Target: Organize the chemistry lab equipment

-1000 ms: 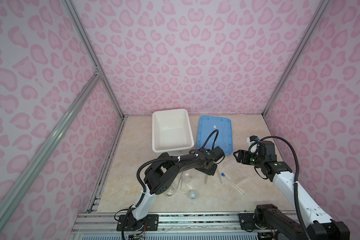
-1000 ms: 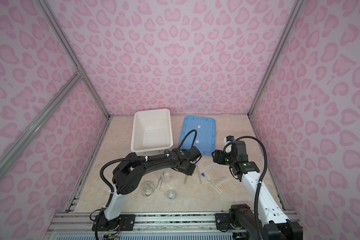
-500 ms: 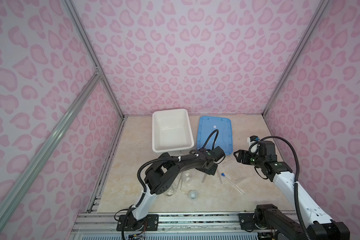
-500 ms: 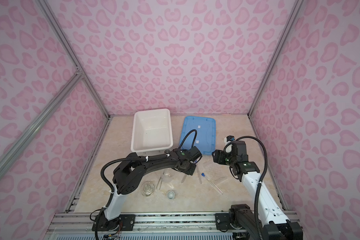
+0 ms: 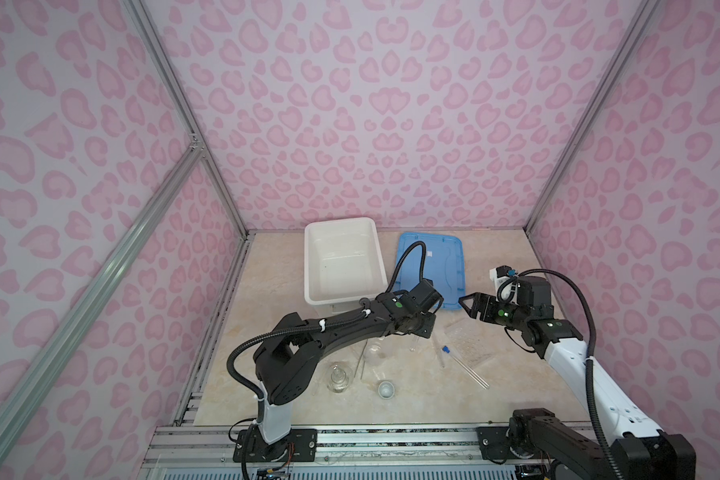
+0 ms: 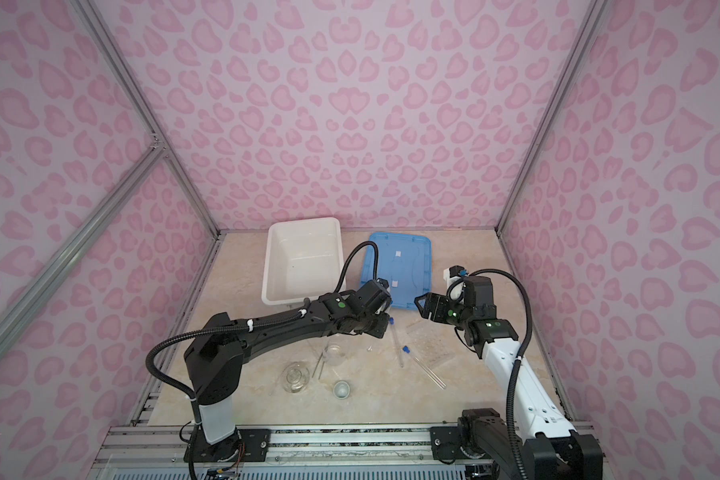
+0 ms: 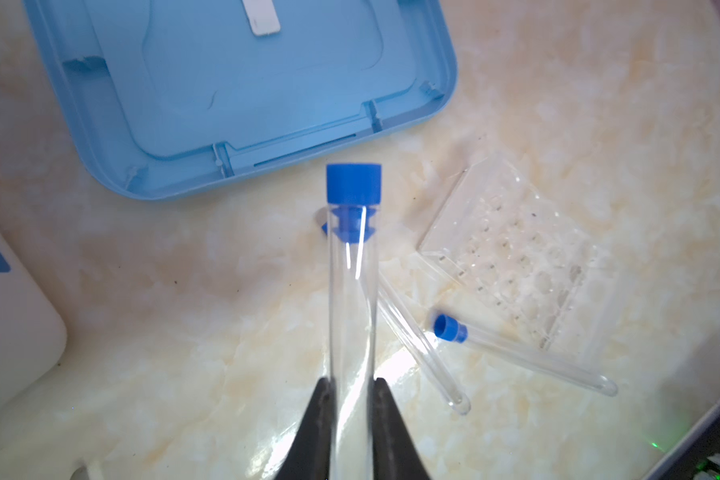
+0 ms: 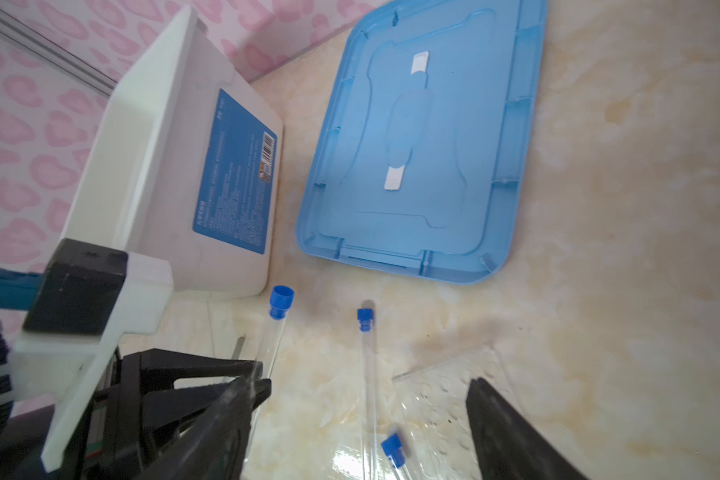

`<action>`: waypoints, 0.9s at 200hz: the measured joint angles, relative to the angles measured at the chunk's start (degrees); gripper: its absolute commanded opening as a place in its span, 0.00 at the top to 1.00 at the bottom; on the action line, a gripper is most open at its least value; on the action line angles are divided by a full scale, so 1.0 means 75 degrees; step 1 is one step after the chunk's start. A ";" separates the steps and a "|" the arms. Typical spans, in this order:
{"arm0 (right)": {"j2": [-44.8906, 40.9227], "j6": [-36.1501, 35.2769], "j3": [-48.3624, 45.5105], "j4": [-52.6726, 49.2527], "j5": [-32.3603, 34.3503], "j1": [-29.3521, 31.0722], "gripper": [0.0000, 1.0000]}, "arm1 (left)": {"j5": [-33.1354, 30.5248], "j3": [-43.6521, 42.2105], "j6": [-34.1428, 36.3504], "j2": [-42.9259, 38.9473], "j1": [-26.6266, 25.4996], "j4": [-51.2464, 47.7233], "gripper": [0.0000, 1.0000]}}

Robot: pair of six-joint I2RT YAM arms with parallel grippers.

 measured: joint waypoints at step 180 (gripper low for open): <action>0.1005 0.0769 0.0487 0.1154 -0.1361 0.1209 0.57 | 0.0079 -0.1399 0.0868 -0.1207 -0.0321 0.2390 0.82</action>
